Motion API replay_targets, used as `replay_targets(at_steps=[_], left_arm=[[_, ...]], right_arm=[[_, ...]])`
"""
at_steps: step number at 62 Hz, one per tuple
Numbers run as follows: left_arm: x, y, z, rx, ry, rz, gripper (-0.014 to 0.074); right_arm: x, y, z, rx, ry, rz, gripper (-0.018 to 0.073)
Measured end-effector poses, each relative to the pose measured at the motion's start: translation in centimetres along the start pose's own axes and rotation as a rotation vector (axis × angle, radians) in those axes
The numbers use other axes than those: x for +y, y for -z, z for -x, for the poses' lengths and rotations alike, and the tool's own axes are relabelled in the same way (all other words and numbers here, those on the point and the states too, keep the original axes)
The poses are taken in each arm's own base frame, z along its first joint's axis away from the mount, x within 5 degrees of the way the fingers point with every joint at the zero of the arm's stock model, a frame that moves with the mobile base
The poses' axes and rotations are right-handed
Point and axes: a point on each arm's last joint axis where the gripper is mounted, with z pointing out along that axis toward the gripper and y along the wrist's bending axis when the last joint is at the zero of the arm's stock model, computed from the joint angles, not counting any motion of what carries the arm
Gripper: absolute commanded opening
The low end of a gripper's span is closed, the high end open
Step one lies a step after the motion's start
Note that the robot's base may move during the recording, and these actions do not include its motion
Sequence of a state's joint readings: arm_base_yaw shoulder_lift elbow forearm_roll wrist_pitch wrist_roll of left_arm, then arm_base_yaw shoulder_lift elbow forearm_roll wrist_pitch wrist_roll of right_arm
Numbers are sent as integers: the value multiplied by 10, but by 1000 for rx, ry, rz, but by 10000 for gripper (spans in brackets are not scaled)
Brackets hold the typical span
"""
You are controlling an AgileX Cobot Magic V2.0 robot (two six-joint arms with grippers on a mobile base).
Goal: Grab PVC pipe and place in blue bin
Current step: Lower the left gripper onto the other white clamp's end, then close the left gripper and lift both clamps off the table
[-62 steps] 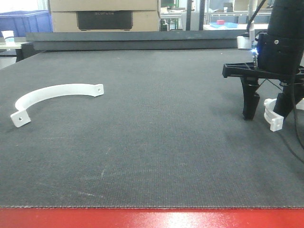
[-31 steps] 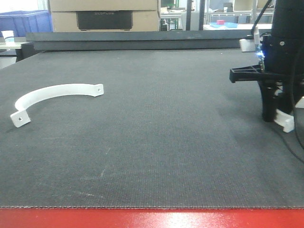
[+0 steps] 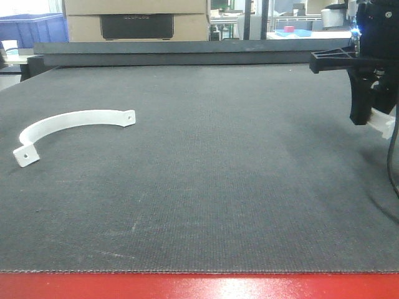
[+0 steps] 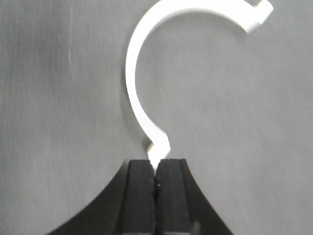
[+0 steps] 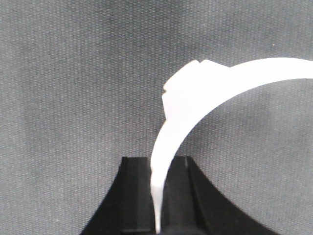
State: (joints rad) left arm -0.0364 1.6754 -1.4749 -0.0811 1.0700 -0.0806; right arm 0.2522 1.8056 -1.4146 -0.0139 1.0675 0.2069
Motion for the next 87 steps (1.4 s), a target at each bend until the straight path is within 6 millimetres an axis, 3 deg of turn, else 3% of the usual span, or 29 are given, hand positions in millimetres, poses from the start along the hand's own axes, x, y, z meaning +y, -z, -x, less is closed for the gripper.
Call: replay_targets(at_steps=[13,27,33,43,47,57,75,87], left_arm=[[1,-39,29,67,-8,25,-111],[3,-79,35,156,-4,36,-99],[4,-87,34,177,-3,39,-11],[5,-89,33,182,-8,48,257],[6,-89,33,182,-11,54,302],[6,-92,35,173,-13,57,272],[9,-126,30,250,-11,68,272],[9,-127,30,251,-11,68,218]], right_arm=[[0,0,0,-1,0,0,-162],[0,0,1,-10,2,2,-162],[0,0,2,-17,2,3,-162],[1,0,3,-29,4,6,-162],[1,0,3,-34,4,7,-162],[1,0,4,-47,4,10,-162],[1,0,4,-48,3,12,-162],[1,0,4,-47,2,13,-162]])
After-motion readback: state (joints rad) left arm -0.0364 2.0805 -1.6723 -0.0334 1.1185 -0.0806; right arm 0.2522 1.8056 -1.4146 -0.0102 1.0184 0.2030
